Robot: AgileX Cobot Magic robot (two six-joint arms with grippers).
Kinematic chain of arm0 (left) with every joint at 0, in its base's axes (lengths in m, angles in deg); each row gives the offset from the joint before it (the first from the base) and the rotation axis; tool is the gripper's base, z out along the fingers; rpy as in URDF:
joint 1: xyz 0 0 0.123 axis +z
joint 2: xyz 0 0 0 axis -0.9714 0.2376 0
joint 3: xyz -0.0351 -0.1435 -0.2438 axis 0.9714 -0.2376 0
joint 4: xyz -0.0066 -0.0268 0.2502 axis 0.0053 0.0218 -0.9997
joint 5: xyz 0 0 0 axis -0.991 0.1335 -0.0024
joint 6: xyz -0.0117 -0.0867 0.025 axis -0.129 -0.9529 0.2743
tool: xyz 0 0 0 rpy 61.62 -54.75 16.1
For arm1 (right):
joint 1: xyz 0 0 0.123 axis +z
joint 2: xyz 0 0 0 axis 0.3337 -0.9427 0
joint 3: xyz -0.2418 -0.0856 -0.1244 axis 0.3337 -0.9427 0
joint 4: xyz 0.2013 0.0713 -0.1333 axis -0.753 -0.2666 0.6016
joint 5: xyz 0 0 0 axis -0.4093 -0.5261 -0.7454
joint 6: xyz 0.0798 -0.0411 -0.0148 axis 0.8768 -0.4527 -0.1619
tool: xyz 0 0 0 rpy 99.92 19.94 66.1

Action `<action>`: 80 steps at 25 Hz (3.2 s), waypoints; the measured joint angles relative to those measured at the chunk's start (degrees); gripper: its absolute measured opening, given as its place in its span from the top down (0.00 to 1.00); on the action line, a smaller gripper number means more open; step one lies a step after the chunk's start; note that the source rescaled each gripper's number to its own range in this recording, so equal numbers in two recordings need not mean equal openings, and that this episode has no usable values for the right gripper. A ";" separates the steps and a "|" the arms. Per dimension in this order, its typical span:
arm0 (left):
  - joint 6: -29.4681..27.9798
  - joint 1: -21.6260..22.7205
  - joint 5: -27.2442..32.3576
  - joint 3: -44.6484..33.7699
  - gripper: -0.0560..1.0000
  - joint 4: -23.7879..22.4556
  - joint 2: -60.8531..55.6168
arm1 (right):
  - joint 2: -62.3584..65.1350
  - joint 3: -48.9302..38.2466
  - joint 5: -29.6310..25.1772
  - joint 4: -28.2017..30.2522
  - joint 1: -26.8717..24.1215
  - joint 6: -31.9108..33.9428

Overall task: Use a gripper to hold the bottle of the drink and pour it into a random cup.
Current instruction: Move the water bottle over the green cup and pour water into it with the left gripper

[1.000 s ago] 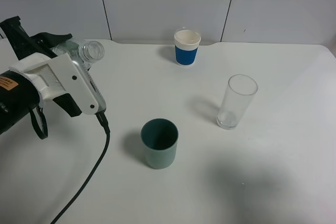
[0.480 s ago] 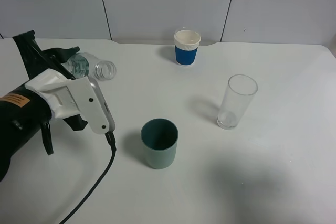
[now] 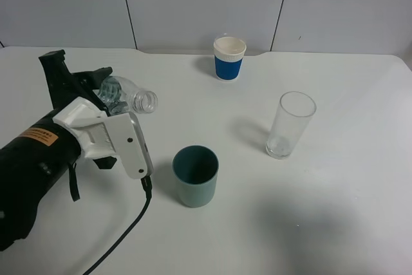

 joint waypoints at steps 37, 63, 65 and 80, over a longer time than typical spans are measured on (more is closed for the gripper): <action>0.94 -3.22 -0.40 2.79 0.95 2.44 2.99 | 0.00 0.00 0.00 0.00 0.00 0.00; 3.53 -3.22 -1.10 2.85 0.95 -1.16 10.48 | 0.00 0.00 0.00 0.00 0.00 0.00; 3.53 -3.22 -1.10 2.86 0.95 -1.20 11.01 | 0.00 0.00 0.00 0.00 0.00 0.00; 3.47 -3.74 -1.10 2.91 0.95 -2.37 14.98 | 0.00 0.00 0.00 0.00 0.00 0.00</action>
